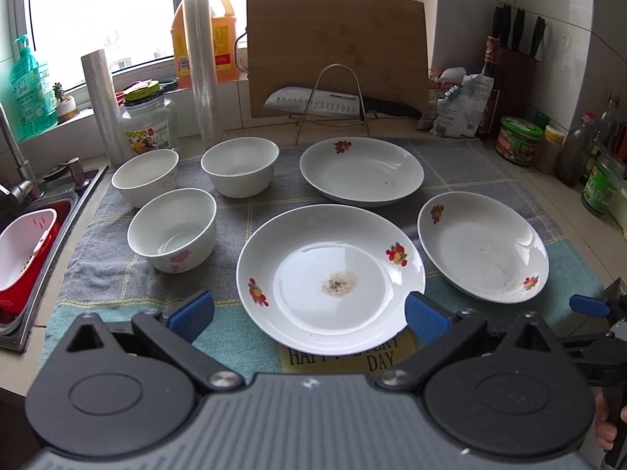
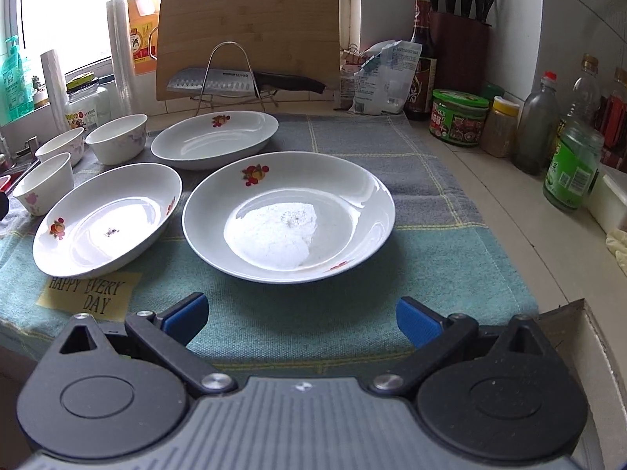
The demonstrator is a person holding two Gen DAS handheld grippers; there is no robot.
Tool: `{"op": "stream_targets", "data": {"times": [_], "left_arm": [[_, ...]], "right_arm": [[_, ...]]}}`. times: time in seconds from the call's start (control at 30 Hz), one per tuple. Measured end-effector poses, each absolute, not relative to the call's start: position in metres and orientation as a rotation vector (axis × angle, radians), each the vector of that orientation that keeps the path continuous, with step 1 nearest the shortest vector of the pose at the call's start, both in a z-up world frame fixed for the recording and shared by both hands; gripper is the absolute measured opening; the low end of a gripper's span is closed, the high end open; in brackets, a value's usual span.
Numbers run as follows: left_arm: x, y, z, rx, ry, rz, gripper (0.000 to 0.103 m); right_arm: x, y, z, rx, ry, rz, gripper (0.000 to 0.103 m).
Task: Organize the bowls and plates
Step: 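Move the left tool toward the unstained white flower-print plate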
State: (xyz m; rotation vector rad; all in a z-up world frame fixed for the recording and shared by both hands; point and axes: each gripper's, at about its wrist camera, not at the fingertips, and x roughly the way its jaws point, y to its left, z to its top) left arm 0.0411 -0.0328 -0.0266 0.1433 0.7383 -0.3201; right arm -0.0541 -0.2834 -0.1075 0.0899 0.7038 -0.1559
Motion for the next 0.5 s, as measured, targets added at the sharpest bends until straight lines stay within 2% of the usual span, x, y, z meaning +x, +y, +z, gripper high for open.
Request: {"op": "stream_targets", "data": {"times": [0.5], "left_arm": [[0.079,-0.090,-0.036,0.179,0.791,-0.346,0.102]], "right_arm": [[-0.017,-0.316,-0.142,0.057,0.675,-0.028,0.103]]}}
